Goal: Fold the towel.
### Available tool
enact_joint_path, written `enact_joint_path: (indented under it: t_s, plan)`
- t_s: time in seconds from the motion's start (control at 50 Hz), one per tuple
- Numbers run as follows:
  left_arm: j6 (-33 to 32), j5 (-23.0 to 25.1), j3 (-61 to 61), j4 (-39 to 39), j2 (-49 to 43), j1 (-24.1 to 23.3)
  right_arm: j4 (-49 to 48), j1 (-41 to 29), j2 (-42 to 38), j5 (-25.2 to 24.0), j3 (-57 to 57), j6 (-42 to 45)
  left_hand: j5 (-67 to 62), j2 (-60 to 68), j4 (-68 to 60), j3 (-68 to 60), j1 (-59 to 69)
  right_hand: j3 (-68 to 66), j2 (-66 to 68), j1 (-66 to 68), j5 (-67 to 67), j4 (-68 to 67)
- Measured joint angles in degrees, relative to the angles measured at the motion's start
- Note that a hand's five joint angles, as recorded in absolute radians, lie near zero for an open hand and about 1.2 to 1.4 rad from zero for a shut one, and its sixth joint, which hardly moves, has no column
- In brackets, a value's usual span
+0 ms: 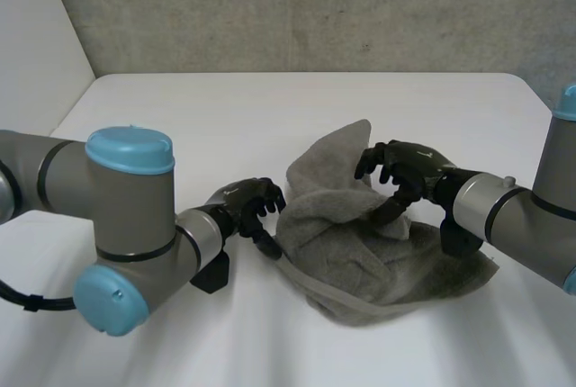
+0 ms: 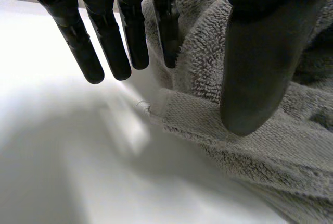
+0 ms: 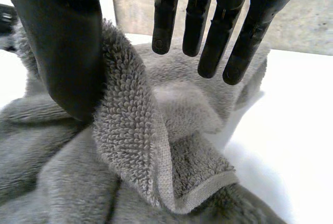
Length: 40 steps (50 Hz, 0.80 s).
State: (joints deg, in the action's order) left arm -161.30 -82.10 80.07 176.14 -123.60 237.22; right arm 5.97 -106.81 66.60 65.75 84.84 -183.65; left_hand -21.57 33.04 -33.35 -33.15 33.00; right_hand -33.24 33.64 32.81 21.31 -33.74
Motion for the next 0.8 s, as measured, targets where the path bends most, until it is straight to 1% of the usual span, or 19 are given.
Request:
enact_joint_path:
  t_s: [0.12, 0.18, 0.28, 0.36, 0.5, 0.66, 0.8]
  plan:
    - [-3.7, 0.1, 3.7, 0.2, 1.9, 0.0, -0.3, 1.0, -0.7, 1.3, -0.4, 1.4, 0.0, 0.0, 0.0, 0.0, 0.0, 2.6, -2.6, -2.7, -2.3, 2.5]
    - [-7.0, 0.1, 5.4, 0.4, 2.2, 0.1, -0.5, 1.4, -1.1, 1.7, -0.4, 1.8, 0.0, 0.0, 0.0, 0.0, -0.1, 5.6, -6.1, -5.5, -5.7, 5.9]
    - [-10.7, 0.1, 7.3, 0.7, 2.2, 0.2, -0.6, 2.2, -1.4, 2.1, -0.5, 2.0, 0.0, 0.0, 0.0, 0.0, -0.3, 6.9, -7.2, -6.4, -7.3, 7.1]
    - [-11.9, -0.1, 8.4, 1.4, 2.1, 0.3, -0.6, 2.9, -1.6, 2.2, -0.5, 2.0, -0.1, 0.0, 0.0, 0.0, -0.3, 7.4, -7.2, -6.8, -7.7, 7.8]
    - [-12.0, -0.3, 9.1, 3.4, 2.0, 0.6, -0.7, 3.3, -2.0, 2.2, -0.4, 2.0, -2.7, 0.8, -0.3, -0.9, 1.3, 8.2, -8.3, -7.6, -8.4, 8.0]
    - [-11.8, -0.3, 8.6, 6.7, 1.5, 0.2, -0.7, 3.2, -2.1, 2.3, -0.3, 2.0, -16.0, 14.9, -14.4, -14.7, 14.4, 9.8, -9.9, -9.0, -10.0, 10.3]
    - [-11.8, -0.4, 8.0, 9.2, 0.8, -1.1, -0.1, 3.9, -1.4, 2.4, -0.4, 1.9, -36.0, 34.7, -34.4, -34.0, 33.8, 17.0, -17.6, -17.3, -17.5, 17.6]
